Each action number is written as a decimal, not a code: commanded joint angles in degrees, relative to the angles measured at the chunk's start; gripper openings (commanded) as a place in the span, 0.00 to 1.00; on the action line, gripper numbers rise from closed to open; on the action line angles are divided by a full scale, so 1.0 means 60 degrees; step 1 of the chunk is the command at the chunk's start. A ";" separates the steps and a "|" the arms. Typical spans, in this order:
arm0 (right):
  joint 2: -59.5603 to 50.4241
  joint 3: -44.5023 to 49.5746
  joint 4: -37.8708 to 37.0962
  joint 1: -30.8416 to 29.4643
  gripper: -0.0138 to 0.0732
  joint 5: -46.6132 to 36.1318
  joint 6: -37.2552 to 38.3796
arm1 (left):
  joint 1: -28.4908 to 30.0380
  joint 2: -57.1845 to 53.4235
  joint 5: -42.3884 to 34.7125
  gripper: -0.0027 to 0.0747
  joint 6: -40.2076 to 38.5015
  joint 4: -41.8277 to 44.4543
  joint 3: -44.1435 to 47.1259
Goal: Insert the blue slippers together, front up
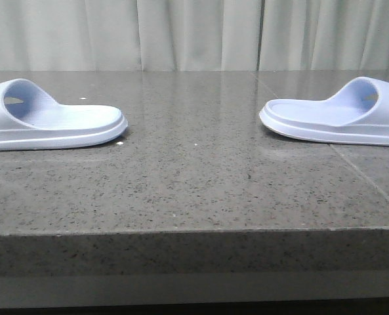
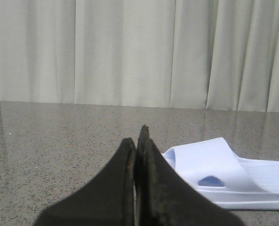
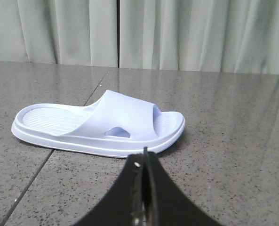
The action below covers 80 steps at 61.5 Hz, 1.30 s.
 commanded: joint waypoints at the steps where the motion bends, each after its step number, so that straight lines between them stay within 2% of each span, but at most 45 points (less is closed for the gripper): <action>1: -0.0155 -0.0040 -0.0015 -0.0032 0.08 -0.0849 -0.0018 | -0.0071 -0.0153 -0.0719 0.01 -0.0001 -0.0080 0.0063; 49: -0.0155 -0.0040 -0.0015 -0.0032 0.08 -0.0890 -0.0018 | -0.0071 -0.0153 -0.0719 0.01 -0.0001 -0.0080 0.0063; 66: -0.0155 -0.0251 -0.0015 -0.0032 0.08 -0.0790 -0.0018 | -0.0071 -0.0153 -0.1601 0.01 -0.0019 -0.0190 -0.0198; 80: -0.0101 -0.2026 -0.0015 -0.0032 0.08 0.0262 -0.0018 | -0.0071 0.0058 0.0234 0.01 -0.0019 -0.0482 -0.2494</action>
